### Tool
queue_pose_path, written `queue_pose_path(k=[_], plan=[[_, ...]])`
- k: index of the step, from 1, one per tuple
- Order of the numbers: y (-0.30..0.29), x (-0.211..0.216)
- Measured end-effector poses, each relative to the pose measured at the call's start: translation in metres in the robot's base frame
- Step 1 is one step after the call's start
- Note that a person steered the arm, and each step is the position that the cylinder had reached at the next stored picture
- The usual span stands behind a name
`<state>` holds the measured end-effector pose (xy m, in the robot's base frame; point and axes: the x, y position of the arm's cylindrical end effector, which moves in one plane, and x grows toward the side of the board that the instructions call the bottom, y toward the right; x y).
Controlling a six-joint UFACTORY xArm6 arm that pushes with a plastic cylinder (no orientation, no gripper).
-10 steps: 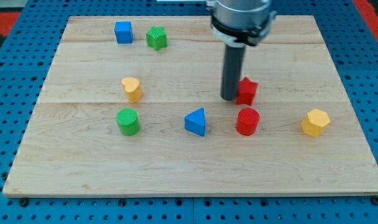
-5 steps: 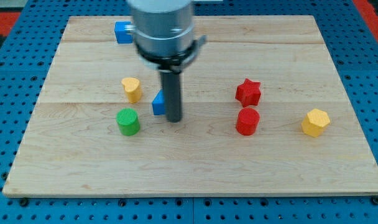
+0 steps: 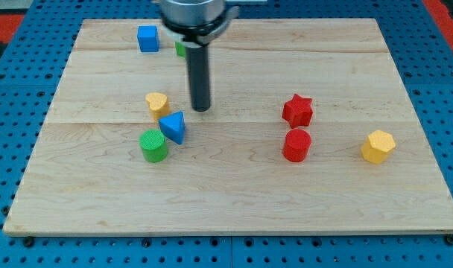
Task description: Nudge red star towards red circle
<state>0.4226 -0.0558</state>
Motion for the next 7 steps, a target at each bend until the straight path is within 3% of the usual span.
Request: queue_pose_path(k=[1, 2, 3, 4, 5, 6, 7], plan=[[-0.003, 0.015], [-0.014, -0.041], [-0.070, -0.054], [-0.093, -0.029], [-0.041, -0.024], [-0.022, -0.062], [0.091, -0.081]])
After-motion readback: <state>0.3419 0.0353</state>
